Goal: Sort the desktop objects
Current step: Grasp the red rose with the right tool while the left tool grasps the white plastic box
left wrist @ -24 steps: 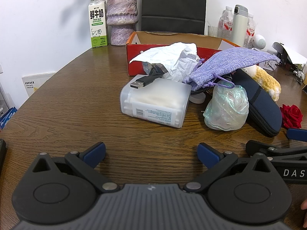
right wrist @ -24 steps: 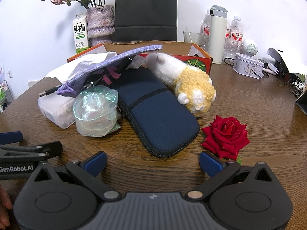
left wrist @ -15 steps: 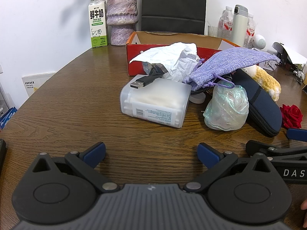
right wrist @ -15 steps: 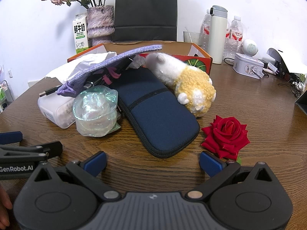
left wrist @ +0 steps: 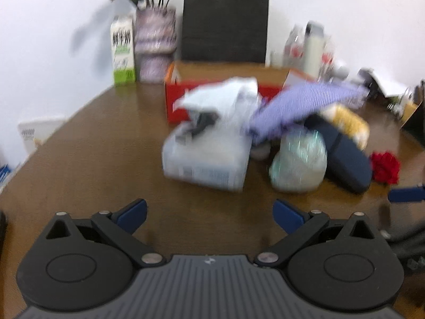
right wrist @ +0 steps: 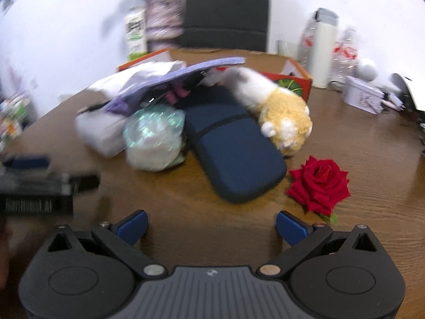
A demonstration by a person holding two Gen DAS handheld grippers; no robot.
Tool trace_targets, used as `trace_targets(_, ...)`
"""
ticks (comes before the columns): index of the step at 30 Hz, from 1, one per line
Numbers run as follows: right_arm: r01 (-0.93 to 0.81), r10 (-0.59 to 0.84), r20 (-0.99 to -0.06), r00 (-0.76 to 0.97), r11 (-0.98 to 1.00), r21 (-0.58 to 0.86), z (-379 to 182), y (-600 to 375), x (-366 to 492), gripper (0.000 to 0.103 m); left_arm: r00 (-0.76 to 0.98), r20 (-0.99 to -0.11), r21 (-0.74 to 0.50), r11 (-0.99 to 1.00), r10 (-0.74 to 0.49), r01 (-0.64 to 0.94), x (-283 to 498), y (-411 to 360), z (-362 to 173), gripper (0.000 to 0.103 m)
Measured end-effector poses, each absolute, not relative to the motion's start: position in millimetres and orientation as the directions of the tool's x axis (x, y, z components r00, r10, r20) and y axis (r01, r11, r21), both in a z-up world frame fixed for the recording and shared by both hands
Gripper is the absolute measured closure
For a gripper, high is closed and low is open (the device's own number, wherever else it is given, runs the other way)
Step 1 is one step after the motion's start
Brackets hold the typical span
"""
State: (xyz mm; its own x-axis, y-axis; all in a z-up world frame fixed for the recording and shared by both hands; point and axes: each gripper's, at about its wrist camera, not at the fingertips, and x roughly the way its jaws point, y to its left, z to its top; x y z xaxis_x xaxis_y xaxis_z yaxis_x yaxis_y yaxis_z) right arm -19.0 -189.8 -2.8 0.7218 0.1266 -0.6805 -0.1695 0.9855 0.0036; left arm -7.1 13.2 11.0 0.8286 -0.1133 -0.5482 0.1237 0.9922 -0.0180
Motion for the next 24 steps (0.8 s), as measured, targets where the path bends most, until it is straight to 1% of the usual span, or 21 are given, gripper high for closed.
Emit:
trace_targets(2, -0.203, 0.161, -0.649, 0.743, 0.979, 0.011, 3, -198, -30, 0.000, 0.851, -0.511, -0.014, 0.991, -0.123, 0.134, 4, 17, 18, 0.000)
trace_targets(4, -0.207, 0.162, -0.633, 0.757, 0.978, 0.003, 12, -209, -35, 0.000, 0.856, -0.501, -0.030, 0.991, -0.125, 0.127, 24, 22, 20, 0.000)
trace_targets(6, -0.183, 0.125, -0.599, 0.791, 0.982, -0.037, 21, -220, -33, 0.000, 0.828, -0.537, -0.074, 0.987, -0.163, 0.146, 48, 25, 18, 0.000)
trace_targets(8, -0.105, 0.059, -0.546, 0.835, 0.993, -0.052, 27, -235, -26, 0.002, 0.799, -0.569, -0.118, 0.981, -0.195, 0.156, 66, 27, 12, 0.000)
trace_targets(10, -0.039, 0.030, -0.536, 0.843, 0.999, -0.006, 27, -254, -16, 0.010, 0.779, -0.595, -0.140, 0.980, -0.199, 0.144, 78, 28, 4, 0.000)
trace_targets(11, -0.016, 0.031, -0.545, 0.838, 0.999, 0.031, 25, -265, -8, 0.019, 0.768, -0.609, -0.147, 0.980, -0.197, 0.134, 81, 28, 2, 0.001)
trace_targets(12, 0.002, 0.032, -0.562, 0.827, 0.998, 0.059, 21, -273, 1, 0.032, 0.777, -0.600, -0.142, 0.981, -0.192, 0.133, 79, 29, 3, 0.011)
trace_targets(13, 0.009, 0.035, -0.577, 0.816, 0.997, 0.074, 18, -279, 8, 0.042, 0.782, -0.594, -0.135, 0.982, -0.189, 0.135, 78, 29, 4, 0.014)
trace_targets(14, 0.013, 0.042, -0.590, 0.807, 0.996, 0.089, 13, -284, 14, 0.055, 0.789, -0.590, -0.120, 0.985, -0.172, 0.125, 75, 27, 5, 0.015)
trace_targets(16, 0.012, 0.059, -0.602, 0.796, 0.993, 0.114, 6, -288, 20, 0.057, 0.799, -0.585, -0.085, 0.990, -0.142, 0.114, 65, 25, 6, 0.015)
trace_targets(17, -0.002, 0.070, -0.600, 0.797, 0.993, 0.114, 4, -286, 21, 0.062, 0.799, -0.587, -0.073, 0.991, -0.130, 0.108, 57, 25, 6, 0.015)
trace_targets(20, -0.010, 0.052, -0.592, 0.805, 0.997, 0.074, 4, -280, 14, 0.066, 0.793, -0.602, -0.055, 0.995, -0.096, 0.078, 28, 25, 7, 0.016)
trace_targets(22, -0.014, 0.051, -0.592, 0.805, 0.998, 0.066, 8, -278, -1, 0.067, 0.769, -0.633, -0.075, 0.995, -0.093, 0.059, 6, 27, 6, 0.018)
trace_targets(24, -0.017, 0.062, -0.603, 0.795, 0.997, 0.080, 9, -277, -16, 0.067, 0.768, -0.635, -0.069, 0.996, -0.084, 0.052, -20, 27, 6, 0.018)
